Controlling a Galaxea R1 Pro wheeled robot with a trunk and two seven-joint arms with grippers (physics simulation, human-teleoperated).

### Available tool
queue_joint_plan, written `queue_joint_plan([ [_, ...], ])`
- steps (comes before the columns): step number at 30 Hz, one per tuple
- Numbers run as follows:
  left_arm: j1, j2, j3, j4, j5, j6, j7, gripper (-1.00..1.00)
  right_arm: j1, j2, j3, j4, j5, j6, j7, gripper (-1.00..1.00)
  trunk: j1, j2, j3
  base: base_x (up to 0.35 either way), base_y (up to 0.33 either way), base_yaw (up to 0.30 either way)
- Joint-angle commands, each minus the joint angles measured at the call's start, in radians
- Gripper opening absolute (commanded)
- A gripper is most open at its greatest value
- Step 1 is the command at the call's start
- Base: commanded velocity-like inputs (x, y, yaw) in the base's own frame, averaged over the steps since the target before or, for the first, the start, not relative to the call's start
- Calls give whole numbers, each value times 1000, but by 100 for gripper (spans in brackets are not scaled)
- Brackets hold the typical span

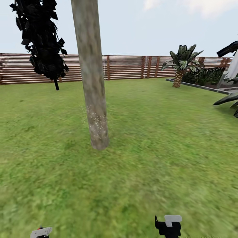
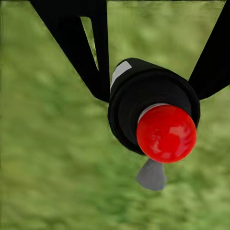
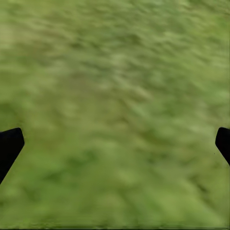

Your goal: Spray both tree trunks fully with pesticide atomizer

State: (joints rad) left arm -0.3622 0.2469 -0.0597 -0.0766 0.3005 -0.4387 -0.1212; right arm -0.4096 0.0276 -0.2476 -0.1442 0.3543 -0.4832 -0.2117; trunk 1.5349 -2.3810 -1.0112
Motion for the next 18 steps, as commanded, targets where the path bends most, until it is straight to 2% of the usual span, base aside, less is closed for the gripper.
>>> queue_joint_plan([
  [1,0,0,0,0,0,0,0,-100,0,0,0,0,0,0,0,100,0,0,0,-309,-43,277],
  [6,0,0,0,0,0,0,0,-100,0,0,0,0,0,0,0,100,0,0,-1,-247,-11,278],
  [18,0,-1,-2,0,-2,0,-13,-100,5,1,1,0,0,0,0,100,0,0,-1,-8,0,279],
])
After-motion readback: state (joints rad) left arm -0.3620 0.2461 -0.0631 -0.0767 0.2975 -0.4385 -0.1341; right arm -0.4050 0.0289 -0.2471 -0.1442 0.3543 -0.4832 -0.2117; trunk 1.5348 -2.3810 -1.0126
